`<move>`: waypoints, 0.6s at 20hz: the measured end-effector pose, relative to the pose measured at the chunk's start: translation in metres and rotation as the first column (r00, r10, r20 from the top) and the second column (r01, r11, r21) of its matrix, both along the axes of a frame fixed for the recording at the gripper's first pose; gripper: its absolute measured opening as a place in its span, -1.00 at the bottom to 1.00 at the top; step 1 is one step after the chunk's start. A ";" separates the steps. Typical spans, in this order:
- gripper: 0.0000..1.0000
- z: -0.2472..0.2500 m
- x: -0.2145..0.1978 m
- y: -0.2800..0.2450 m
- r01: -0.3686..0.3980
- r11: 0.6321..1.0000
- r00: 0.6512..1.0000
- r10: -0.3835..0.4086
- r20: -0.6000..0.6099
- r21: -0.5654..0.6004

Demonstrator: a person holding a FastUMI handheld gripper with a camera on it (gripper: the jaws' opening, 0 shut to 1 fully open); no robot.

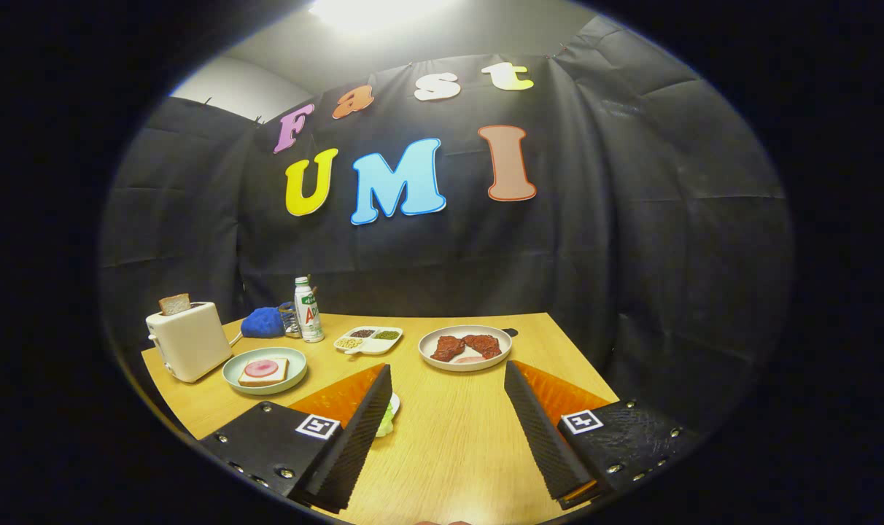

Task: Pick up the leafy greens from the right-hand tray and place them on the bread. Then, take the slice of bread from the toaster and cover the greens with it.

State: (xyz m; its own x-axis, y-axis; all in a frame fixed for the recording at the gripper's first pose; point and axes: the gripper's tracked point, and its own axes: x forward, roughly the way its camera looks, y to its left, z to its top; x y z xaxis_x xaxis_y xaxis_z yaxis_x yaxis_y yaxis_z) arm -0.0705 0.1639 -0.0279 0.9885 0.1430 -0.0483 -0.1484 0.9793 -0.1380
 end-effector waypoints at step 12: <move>0.90 -0.066 0.018 0.046 -0.078 0.996 0.981 0.070 -0.182 -0.040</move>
State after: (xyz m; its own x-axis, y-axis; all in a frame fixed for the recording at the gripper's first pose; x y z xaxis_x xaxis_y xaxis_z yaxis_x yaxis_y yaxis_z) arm -0.0527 0.2097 -0.0935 0.9497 0.2089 -0.2334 -0.2470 0.9576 -0.1480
